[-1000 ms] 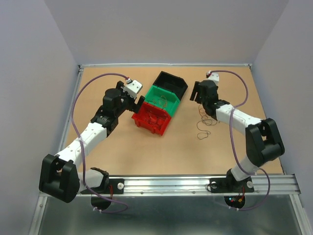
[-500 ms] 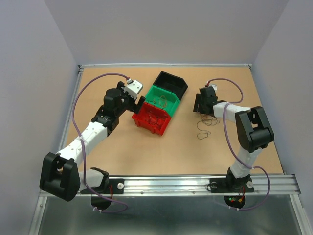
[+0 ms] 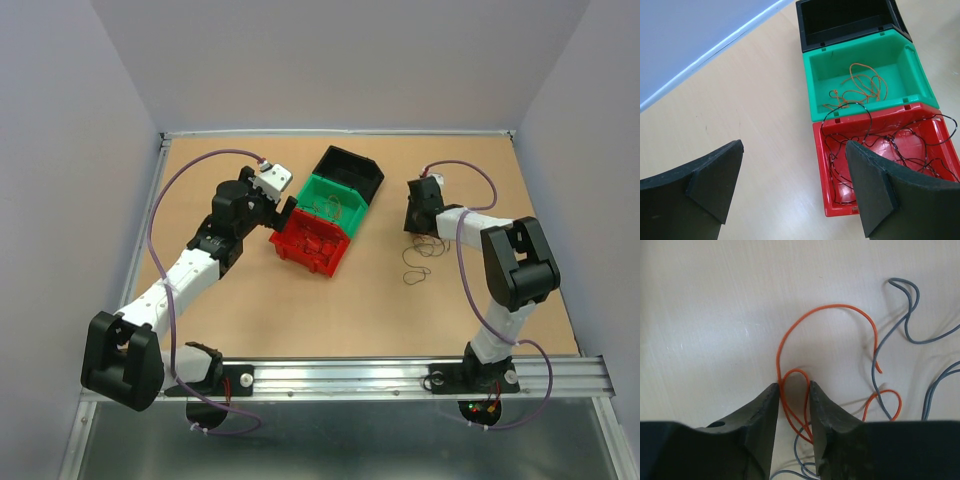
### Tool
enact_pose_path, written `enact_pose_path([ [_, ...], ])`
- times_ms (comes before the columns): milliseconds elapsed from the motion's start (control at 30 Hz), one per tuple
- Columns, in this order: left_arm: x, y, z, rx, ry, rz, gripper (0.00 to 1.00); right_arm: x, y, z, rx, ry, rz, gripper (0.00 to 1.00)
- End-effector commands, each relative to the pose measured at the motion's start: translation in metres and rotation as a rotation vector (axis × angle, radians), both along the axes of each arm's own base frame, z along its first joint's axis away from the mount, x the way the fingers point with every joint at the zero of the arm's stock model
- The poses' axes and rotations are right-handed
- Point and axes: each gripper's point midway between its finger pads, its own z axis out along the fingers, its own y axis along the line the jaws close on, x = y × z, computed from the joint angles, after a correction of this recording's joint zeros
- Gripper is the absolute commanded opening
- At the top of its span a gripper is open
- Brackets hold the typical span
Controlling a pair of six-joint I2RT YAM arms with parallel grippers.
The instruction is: Untangle the cables
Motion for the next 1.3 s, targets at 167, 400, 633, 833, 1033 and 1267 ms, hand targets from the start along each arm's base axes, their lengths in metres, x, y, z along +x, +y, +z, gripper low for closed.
enact_pose_path([
  [167,0.006,-0.002,0.031,-0.031,-0.080,-0.007,0.96,0.001,0.006,0.016,0.024,0.006,0.008,0.01],
  [400,0.006,-0.001,0.031,-0.030,-0.078,-0.004,0.95,0.008,0.037,0.097,0.167,-0.231,0.128,0.01],
  [633,0.006,-0.002,0.031,-0.028,-0.081,-0.008,0.96,-0.012,0.066,0.216,0.316,-0.537,0.305,0.01],
  [833,0.007,-0.002,0.029,-0.026,-0.079,-0.009,0.95,-0.042,0.101,0.259,0.466,-0.685,0.537,0.00],
  [1033,-0.002,-0.008,0.037,-0.043,-0.101,-0.062,0.96,-0.049,0.114,0.270,0.537,-0.744,0.607,0.01],
  [1267,-0.038,-0.053,0.035,-0.103,-0.098,-0.370,0.96,-0.060,0.114,0.298,0.612,-0.814,0.597,0.01],
])
